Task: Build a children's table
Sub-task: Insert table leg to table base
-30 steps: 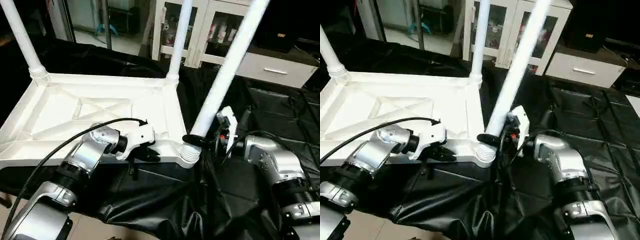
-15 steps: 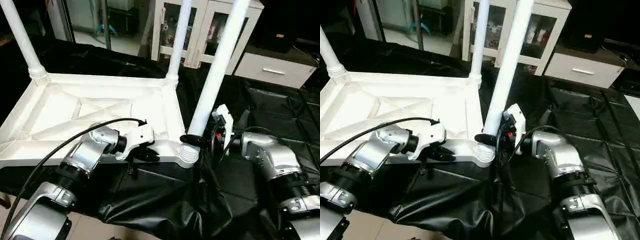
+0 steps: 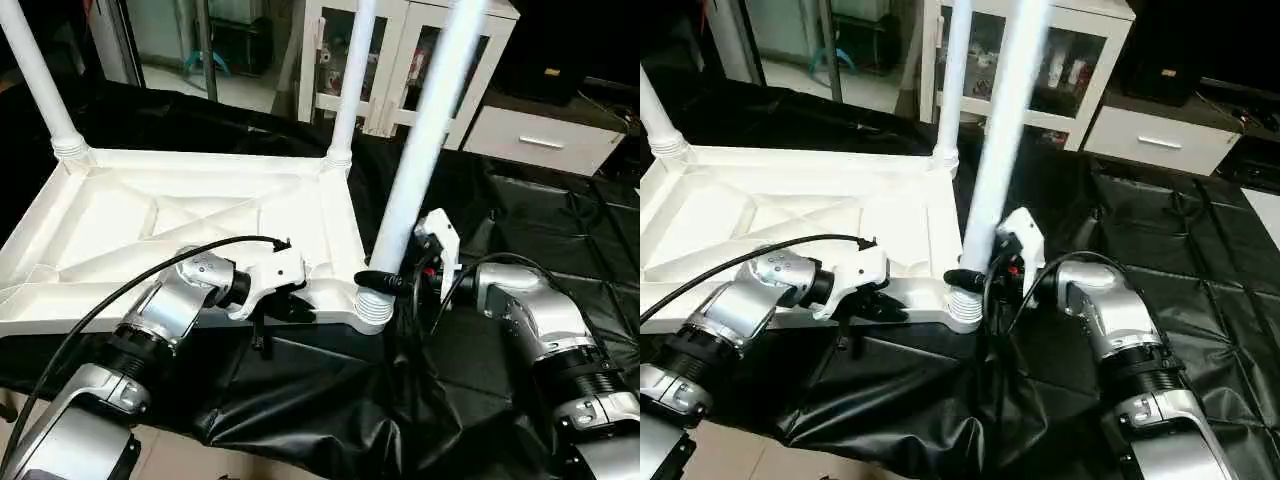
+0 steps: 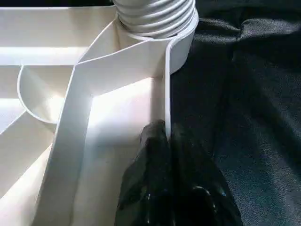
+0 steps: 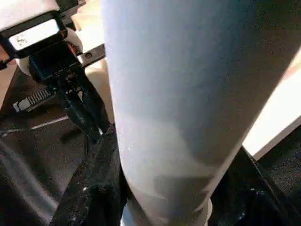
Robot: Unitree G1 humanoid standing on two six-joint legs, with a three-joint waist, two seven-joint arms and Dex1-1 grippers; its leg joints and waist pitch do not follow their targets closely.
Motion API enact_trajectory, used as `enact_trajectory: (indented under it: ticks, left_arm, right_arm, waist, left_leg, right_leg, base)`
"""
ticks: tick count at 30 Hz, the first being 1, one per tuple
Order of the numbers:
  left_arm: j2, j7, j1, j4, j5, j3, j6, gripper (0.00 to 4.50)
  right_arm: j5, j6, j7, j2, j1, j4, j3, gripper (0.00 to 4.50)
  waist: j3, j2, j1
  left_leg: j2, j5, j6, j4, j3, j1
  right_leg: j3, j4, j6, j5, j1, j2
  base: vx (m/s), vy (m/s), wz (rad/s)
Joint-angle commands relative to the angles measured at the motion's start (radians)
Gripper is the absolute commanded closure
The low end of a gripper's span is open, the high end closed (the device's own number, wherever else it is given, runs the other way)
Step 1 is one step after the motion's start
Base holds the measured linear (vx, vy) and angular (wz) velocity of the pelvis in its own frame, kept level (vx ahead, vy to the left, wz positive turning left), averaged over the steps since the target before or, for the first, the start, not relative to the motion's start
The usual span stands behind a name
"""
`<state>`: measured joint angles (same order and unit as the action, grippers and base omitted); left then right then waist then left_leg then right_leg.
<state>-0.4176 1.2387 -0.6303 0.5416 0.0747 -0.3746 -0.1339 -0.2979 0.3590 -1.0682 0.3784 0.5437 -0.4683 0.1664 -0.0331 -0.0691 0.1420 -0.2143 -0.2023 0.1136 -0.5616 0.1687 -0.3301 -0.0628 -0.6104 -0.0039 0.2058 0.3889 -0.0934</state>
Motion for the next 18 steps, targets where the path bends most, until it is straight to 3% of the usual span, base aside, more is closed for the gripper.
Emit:
enact_trajectory:
  ticks: [1,6,12,18]
  left_arm:
    - [-0.004,0.009,0.011,0.004,0.014,-0.022,-0.013,4.50]
    - [-0.002,0.010,0.010,0.004,0.013,-0.023,-0.017,4.50]
    - [0.001,0.009,0.008,0.008,0.013,-0.022,-0.017,4.50]
    - [0.005,0.006,0.006,0.010,0.011,-0.020,-0.018,4.50]
  right_arm:
    - [0.067,0.013,-0.017,0.016,-0.040,-0.017,0.075,2.64]
    - [0.085,-0.002,0.000,0.007,-0.029,-0.033,0.076,2.64]
    - [0.057,0.001,0.061,-0.029,-0.036,-0.099,0.013,2.64]
    - [0.042,-0.080,0.202,-0.074,-0.078,-0.201,-0.080,2.64]
  waist:
    - [0.050,0.016,0.004]
    - [0.049,0.018,0.004]
    - [0.047,0.019,0.001]
    - [0.043,0.021,-0.002]
  left_leg:
    - [-0.012,-0.104,-0.007,0.060,0.006,-0.003]
    - [-0.012,-0.114,-0.006,0.060,0.006,-0.002]
    - [-0.013,-0.153,0.004,0.064,0.005,-0.001]
    - [-0.015,-0.220,0.018,0.071,0.004,0.002]
  right_leg:
    - [0.035,0.046,-0.237,-0.040,-0.049,-0.044]
    - [0.035,0.048,-0.237,-0.029,-0.049,-0.045]
    - [0.036,0.051,-0.236,0.015,-0.047,-0.047]
    - [0.038,0.061,-0.218,0.104,-0.044,-0.049]
  base:
    - [0.000,0.000,0.00]
    - [0.000,0.000,0.00]
    - [0.000,0.000,0.00]
    - [0.000,0.000,0.00]
